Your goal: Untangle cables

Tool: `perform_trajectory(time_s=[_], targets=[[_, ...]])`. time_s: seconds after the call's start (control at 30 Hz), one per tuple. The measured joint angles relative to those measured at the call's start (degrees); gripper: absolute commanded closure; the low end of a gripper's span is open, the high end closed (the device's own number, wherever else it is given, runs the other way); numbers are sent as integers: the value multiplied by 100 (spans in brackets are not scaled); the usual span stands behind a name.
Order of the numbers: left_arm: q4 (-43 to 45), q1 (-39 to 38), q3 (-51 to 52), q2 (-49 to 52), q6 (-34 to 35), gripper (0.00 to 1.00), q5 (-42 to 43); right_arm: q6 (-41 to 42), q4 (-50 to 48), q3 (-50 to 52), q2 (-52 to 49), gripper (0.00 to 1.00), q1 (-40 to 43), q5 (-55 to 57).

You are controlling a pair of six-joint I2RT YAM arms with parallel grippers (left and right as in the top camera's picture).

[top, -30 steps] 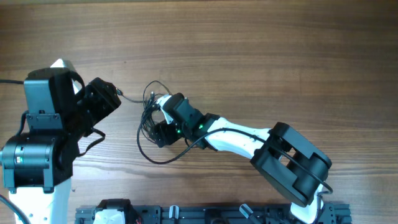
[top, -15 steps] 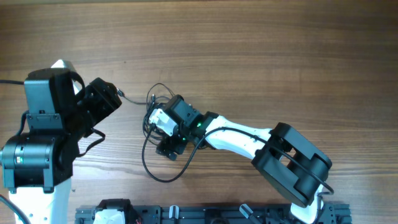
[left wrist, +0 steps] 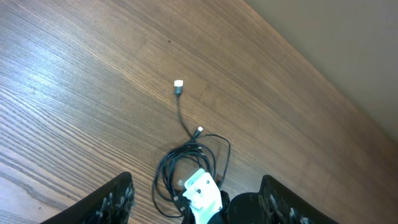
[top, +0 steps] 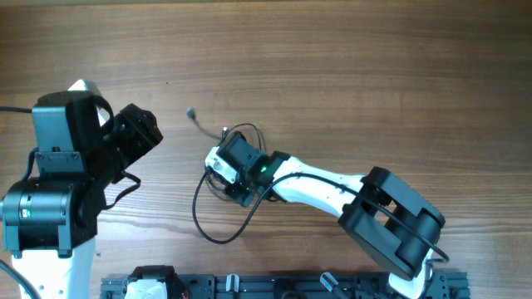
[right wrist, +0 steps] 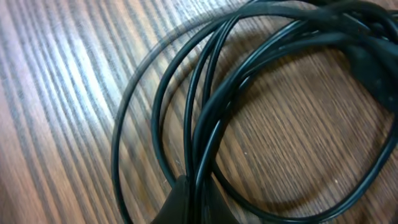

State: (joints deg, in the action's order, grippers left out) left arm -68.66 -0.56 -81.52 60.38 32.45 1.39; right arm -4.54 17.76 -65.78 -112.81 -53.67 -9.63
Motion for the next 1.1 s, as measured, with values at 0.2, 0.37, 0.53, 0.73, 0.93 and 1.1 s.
perform_trajectory(time_s=[0.2, 0.37, 0.53, 0.73, 0.93, 1.1], targets=[[2, 0, 0, 0, 0, 34, 2, 669, -155, -11, 20, 96, -2, 140], [-17, 0, 0, 0, 0, 34, 2, 905, 28, -195, 415, 96, 28, 146], [-50, 0, 0, 0, 0, 33, 0, 968, 61, -361, 1670, 96, 52, 168], [-59, 0, 0, 0, -2, 31, 2, 968, 317, -448, 2955, 96, 52, 179], [-90, 0, 0, 7, 0, 41, 105, 922, 741, -457, 3368, 96, 52, 321], [-127, 0, 0, 136, -195, 46, 413, 920, 684, -457, 3368, 96, 52, 439]])
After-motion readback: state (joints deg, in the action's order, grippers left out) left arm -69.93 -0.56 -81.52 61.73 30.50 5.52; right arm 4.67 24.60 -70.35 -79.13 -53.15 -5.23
